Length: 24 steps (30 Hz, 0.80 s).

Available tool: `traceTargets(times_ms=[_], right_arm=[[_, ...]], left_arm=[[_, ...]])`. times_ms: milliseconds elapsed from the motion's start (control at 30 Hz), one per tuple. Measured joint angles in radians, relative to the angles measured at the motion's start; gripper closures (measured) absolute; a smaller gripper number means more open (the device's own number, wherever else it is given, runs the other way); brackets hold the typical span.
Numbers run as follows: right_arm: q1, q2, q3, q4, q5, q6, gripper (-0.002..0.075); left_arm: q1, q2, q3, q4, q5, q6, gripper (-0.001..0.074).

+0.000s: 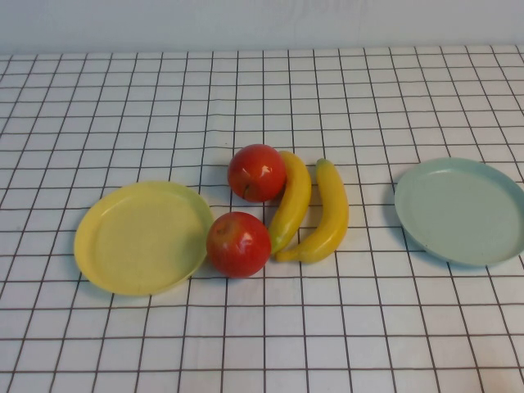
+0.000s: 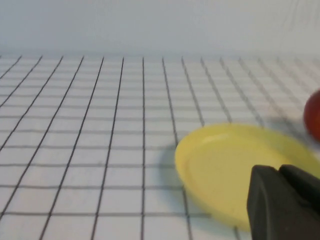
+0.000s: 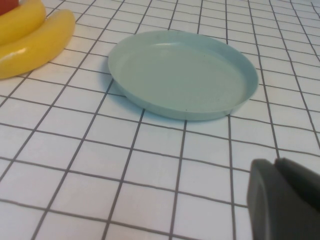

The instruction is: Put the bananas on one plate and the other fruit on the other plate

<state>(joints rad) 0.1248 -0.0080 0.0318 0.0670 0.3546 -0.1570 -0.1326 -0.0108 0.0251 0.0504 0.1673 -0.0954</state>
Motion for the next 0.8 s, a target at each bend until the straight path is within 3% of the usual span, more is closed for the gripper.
traceTargets(times_ms=[133,333,800], right_arm=[[0.000,0.000,0.000,0.000,0.000,0.000,0.0741],[0.000,0.000,0.000,0.000,0.000,0.000,0.0741],[0.000,0.000,0.000,0.000,0.000,0.000,0.0741]], left_arm=[[0.000,0.000,0.000,-0.088,-0.135,-0.149,0.0738],[0.000,0.000,0.000,-0.163,-0.185,-0.390,0.0738],[0.000,0.000,0.000,-0.190,-0.240,-0.507,0.0738]])
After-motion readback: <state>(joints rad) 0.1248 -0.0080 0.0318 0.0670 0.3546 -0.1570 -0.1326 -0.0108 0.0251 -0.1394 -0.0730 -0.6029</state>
